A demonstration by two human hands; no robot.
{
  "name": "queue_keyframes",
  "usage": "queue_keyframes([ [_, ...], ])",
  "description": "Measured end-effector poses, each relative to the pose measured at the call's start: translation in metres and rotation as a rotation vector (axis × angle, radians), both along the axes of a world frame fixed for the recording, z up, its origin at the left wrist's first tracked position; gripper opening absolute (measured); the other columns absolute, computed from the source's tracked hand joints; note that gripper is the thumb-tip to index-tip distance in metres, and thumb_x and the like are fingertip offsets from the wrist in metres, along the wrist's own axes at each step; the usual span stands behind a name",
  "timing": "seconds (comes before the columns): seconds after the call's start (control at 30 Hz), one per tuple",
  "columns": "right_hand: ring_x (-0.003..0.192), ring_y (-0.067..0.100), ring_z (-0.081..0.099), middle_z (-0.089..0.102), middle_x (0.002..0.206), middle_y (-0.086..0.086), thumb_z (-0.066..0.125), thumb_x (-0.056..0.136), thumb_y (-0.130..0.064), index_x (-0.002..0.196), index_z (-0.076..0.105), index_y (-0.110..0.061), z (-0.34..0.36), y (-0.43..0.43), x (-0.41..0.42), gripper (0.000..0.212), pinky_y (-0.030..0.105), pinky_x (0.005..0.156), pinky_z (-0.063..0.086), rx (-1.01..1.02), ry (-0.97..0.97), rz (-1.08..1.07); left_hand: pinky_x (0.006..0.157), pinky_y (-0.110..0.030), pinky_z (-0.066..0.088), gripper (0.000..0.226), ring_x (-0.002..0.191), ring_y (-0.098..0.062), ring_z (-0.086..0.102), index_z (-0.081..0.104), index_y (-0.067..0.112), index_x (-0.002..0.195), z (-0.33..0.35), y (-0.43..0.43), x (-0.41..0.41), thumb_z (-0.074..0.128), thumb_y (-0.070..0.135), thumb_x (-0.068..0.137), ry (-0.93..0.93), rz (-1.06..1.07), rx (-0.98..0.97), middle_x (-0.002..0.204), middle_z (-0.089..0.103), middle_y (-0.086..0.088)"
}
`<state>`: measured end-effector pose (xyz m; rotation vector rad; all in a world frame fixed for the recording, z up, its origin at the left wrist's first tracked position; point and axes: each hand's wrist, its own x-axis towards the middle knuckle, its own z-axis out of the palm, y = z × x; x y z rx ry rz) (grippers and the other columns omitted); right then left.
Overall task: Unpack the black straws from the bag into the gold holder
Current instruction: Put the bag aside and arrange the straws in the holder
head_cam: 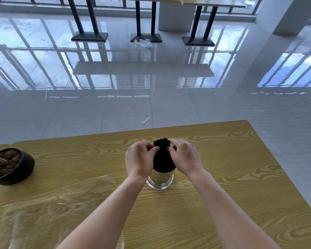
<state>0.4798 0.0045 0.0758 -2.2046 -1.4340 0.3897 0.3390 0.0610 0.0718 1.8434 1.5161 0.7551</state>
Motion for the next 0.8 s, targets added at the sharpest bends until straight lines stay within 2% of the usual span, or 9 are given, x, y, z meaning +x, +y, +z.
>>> queue_keyframes([
  [0.1, 0.095, 0.024, 0.065, 0.070, 0.100, 0.001, 0.058, 0.098, -0.030, 0.123, 0.068, -0.023, 0.000, -0.001, 0.000, 0.027, 0.030, 0.073, 0.043, -0.005, -0.010, -0.001, 0.069, -0.029, 0.053, 0.006, 0.079, -0.014, 0.069, 0.081, 0.024, 0.088, -0.003, -0.001, -0.001, 0.077, 0.026, 0.085, -0.025, -0.022, 0.002, 0.082, 0.077, 0.007],
  [0.17, 0.101, 0.024, 0.065, 0.071, 0.107, 0.002, 0.057, 0.099, -0.030, 0.130, 0.065, -0.022, 0.001, -0.001, 0.000, 0.033, 0.032, 0.079, 0.047, -0.014, -0.019, 0.004, 0.070, -0.032, 0.054, 0.007, 0.079, -0.015, 0.069, 0.081, 0.023, 0.090, -0.006, -0.002, -0.003, 0.075, 0.022, 0.086, -0.037, -0.032, 0.031, 0.083, 0.078, 0.005],
  [0.27, 0.107, 0.024, 0.065, 0.072, 0.114, 0.003, 0.057, 0.099, -0.032, 0.135, 0.062, -0.021, 0.002, 0.000, -0.001, 0.038, 0.036, 0.088, 0.052, -0.014, -0.010, 0.009, 0.065, -0.035, 0.050, 0.011, 0.073, -0.019, 0.062, 0.080, 0.019, 0.086, -0.010, -0.004, -0.004, 0.071, 0.019, 0.090, -0.012, -0.029, 0.091, 0.077, 0.070, 0.000],
  [0.43, 0.105, 0.025, 0.066, 0.072, 0.112, 0.003, 0.056, 0.098, -0.025, 0.134, 0.063, -0.020, 0.001, 0.000, -0.003, 0.037, 0.035, 0.085, 0.051, -0.005, -0.011, 0.000, 0.062, -0.036, 0.048, 0.022, 0.070, -0.022, 0.056, 0.076, 0.014, 0.078, -0.012, -0.002, -0.007, 0.064, 0.021, 0.095, 0.028, -0.032, 0.090, 0.076, 0.060, -0.002],
  [0.57, 0.119, 0.027, 0.062, 0.068, 0.127, 0.007, 0.054, 0.096, -0.021, 0.142, 0.055, -0.015, 0.000, -0.001, -0.003, 0.047, 0.037, 0.096, 0.048, -0.042, -0.005, -0.015, 0.062, -0.036, 0.049, 0.027, 0.071, -0.024, 0.057, 0.073, 0.013, 0.076, -0.014, -0.003, -0.009, 0.060, 0.022, 0.098, 0.038, -0.030, 0.064, 0.080, 0.057, -0.002],
  [0.67, 0.119, 0.028, 0.062, 0.068, 0.127, 0.008, 0.053, 0.094, -0.020, 0.145, 0.052, -0.015, 0.000, -0.002, -0.003, 0.052, 0.038, 0.095, 0.048, -0.067, -0.001, -0.014, 0.068, -0.036, 0.051, 0.018, 0.078, -0.023, 0.060, 0.078, 0.016, 0.100, -0.012, -0.005, -0.009, 0.061, 0.022, 0.096, 0.024, -0.012, 0.023, 0.088, 0.060, -0.001],
  [0.73, 0.114, 0.027, 0.063, 0.069, 0.120, 0.006, 0.053, 0.094, -0.022, 0.144, 0.054, -0.017, -0.001, -0.005, -0.003, 0.049, 0.036, 0.089, 0.049, -0.058, -0.004, -0.026, 0.071, -0.033, 0.051, 0.030, 0.082, -0.018, 0.059, 0.073, 0.019, 0.117, -0.011, -0.007, -0.009, 0.065, 0.021, 0.089, 0.021, -0.013, -0.007, 0.092, 0.059, 0.003],
  [0.8, 0.103, 0.026, 0.065, 0.070, 0.108, 0.004, 0.054, 0.096, -0.026, 0.134, 0.062, -0.020, -0.002, -0.006, -0.004, 0.039, 0.033, 0.078, 0.048, -0.043, -0.013, -0.039, 0.069, -0.031, 0.049, 0.039, 0.082, -0.015, 0.058, 0.071, 0.024, 0.122, -0.009, -0.010, -0.009, 0.068, 0.027, 0.083, 0.021, -0.040, -0.020, 0.091, 0.057, 0.006],
])
